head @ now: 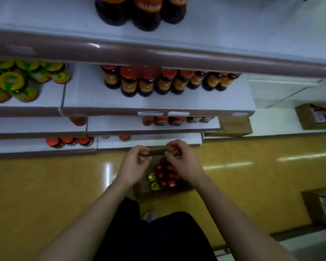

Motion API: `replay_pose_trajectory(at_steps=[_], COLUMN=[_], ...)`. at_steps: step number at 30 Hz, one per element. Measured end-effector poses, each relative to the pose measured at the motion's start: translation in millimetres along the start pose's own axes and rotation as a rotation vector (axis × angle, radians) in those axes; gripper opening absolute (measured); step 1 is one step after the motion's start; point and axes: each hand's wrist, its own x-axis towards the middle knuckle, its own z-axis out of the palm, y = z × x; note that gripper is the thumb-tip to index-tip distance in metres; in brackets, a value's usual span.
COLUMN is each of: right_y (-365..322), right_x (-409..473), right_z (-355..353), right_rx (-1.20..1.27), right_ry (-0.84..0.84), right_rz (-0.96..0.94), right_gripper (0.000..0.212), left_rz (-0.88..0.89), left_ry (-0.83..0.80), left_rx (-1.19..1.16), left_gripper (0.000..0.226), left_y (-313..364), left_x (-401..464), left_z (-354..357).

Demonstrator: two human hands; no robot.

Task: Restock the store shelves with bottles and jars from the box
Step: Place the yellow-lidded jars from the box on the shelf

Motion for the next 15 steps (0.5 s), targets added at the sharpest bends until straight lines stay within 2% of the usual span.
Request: replay_pose_trajectory(at_steps=[4, 10, 15], right_y=[-2, 17, 71], right_x=[17, 55, 87], right_z=[-14, -35, -45], right_rx=[-0.039, -0.064, -0.129], right_ry=[-0.030, -0.192, -0.455], right_rz=[-0.021, -0.118, -0.196], right_gripper=[0.028, 0.023, 0.024], left_rz=[0.009, -0.049, -0.176], left_ry=[0.027, 0.148, 0.344], left_rx=[-0.011, 0.003, 0.050], left_gripper=[0.022, 0.019, 0.011], left_y=[20, 32, 20], left_x=[24, 39, 21], left_z=[0, 11, 56])
